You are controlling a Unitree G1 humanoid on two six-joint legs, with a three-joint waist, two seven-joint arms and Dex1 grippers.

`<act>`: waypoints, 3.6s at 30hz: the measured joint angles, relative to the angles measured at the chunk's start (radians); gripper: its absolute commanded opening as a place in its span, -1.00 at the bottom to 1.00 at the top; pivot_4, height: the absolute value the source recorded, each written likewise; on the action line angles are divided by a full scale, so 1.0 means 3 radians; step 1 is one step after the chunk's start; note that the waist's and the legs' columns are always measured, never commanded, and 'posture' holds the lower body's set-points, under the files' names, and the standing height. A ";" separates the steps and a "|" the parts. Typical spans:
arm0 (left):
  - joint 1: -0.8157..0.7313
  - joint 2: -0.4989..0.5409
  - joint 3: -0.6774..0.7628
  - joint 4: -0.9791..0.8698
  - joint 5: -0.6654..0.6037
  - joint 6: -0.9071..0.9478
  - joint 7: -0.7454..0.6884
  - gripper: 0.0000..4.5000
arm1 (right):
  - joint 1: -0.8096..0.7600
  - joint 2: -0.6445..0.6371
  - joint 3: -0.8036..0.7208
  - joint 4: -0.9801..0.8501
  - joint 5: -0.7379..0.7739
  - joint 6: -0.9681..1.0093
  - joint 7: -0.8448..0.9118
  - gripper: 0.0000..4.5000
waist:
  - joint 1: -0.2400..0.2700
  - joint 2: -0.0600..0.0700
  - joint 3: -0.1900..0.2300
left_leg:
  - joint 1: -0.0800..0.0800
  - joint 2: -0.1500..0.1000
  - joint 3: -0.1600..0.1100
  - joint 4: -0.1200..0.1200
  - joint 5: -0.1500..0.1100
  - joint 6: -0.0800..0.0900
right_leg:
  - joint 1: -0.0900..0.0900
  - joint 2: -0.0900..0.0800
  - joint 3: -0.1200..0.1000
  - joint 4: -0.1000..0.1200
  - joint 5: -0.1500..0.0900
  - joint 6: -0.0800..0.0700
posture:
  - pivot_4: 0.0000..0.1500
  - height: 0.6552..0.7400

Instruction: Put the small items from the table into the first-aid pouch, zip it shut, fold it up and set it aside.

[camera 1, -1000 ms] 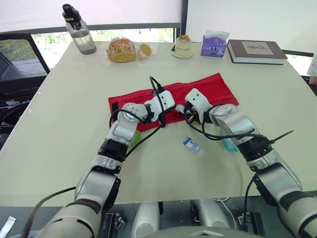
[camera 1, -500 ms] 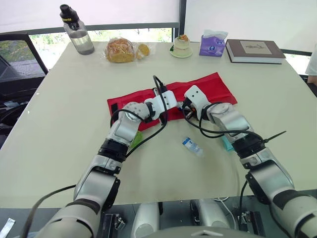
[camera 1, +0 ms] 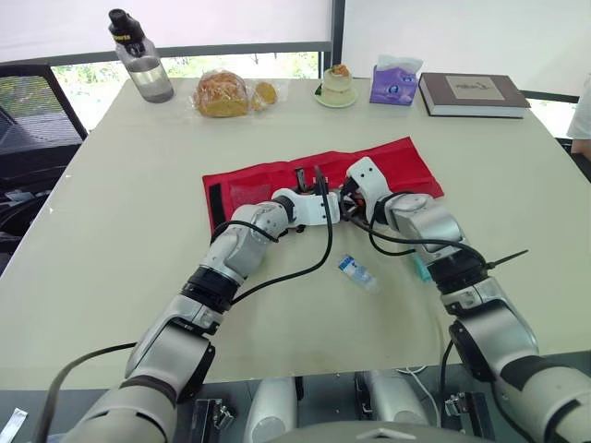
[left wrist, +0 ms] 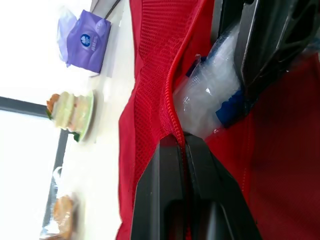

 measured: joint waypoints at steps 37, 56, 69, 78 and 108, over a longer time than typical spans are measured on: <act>0.0127 -0.0250 0.0140 0.0138 -0.0299 -0.0111 0.0400 -1.00 | 0.0178 0.0072 -0.0300 -0.0340 0.0258 0.0028 0.0148 0.39 | -0.0003 0.0003 0.0002 | 0.0000 -0.0002 0.0000 -0.0011 0.0000 0.0000 | -0.0002 -0.0003 0.0000 -0.0002 0.0000 0.0000 | 1.00 1.00; 0.0132 -0.0233 0.0146 0.0205 -0.0410 -0.0228 0.0437 -1.00 | 0.0494 -0.0222 -0.0220 -0.0490 0.0226 -0.0357 0.0266 -0.96 | -0.0004 0.0003 0.0002 | 0.0002 -0.0002 0.0001 -0.0011 0.0000 0.0000 | -0.0002 -0.0002 0.0001 -0.0002 0.0000 0.0000 | 1.00 1.00; 0.0124 -0.0247 0.0175 0.0206 -0.0424 -0.0290 0.0439 -1.00 | -0.0093 0.0175 -0.0251 0.0749 0.0083 -0.1265 0.0069 -0.96 | -0.0006 0.0005 0.0003 | 0.0003 -0.0002 0.0002 -0.0013 0.0000 0.0000 | -0.0002 -0.0003 0.0001 -0.0003 0.0000 0.0000 | 1.00 1.00; 0.0106 -0.0251 0.0179 0.0331 -0.0456 -0.0364 0.0436 -1.00 | 0.0250 -0.0004 -0.0266 0.0275 0.0182 -0.1181 0.0407 -0.96 | 0.0006 0.0005 0.0003 | 0.0001 -0.0003 0.0002 -0.0013 0.0000 0.0000 | -0.0002 -0.0004 0.0001 -0.0004 0.0000 0.0000 | 1.00 1.00; -0.0178 -0.0025 0.0252 0.0910 -0.0595 -0.0798 0.0346 -1.00 | 0.3010 -0.2551 -0.3199 -0.2510 0.2396 -0.0451 0.2423 0.99 | 0.0022 0.0008 0.0008 | 0.0009 -0.0005 0.0006 -0.0012 0.0000 0.0000 | 0.0005 -0.0003 0.0011 -0.0009 -0.0003 0.0004 | 1.00 1.00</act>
